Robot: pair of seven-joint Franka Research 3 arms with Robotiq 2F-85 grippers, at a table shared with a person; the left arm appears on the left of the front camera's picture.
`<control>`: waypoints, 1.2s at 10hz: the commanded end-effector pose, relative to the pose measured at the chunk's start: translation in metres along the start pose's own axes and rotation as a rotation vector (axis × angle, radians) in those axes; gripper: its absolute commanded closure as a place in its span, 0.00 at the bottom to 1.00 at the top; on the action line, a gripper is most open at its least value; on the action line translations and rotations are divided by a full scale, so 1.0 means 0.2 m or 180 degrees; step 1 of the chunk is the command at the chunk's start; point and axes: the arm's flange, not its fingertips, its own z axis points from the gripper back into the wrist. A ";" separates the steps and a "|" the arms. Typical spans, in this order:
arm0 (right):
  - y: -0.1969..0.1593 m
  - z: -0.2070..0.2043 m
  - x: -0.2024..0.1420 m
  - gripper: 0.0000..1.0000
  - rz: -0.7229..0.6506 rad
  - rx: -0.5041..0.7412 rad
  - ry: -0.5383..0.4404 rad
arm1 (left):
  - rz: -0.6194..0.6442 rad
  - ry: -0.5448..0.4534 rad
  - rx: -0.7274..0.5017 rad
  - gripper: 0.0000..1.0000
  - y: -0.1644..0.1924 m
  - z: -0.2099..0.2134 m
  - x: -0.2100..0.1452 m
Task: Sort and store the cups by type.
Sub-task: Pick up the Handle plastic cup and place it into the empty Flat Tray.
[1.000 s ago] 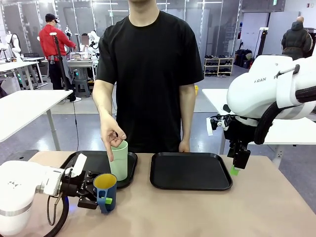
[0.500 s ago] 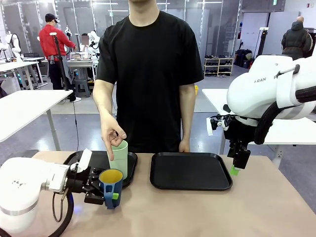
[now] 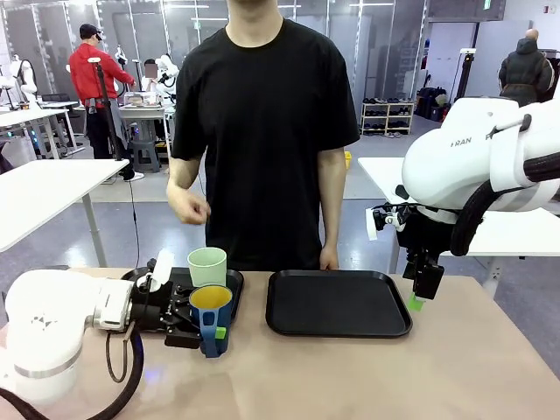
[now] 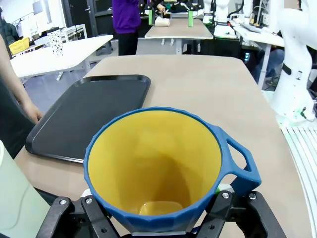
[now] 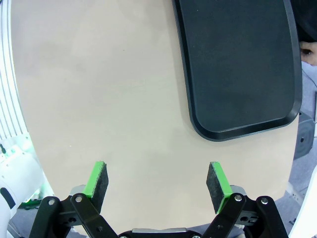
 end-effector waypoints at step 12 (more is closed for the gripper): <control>0.00 0.01 -0.01 0.00 0.0013 -0.0024 0.0002 | 0.0081 -0.0262 0.0478 0.25 -0.26 -0.31 0.04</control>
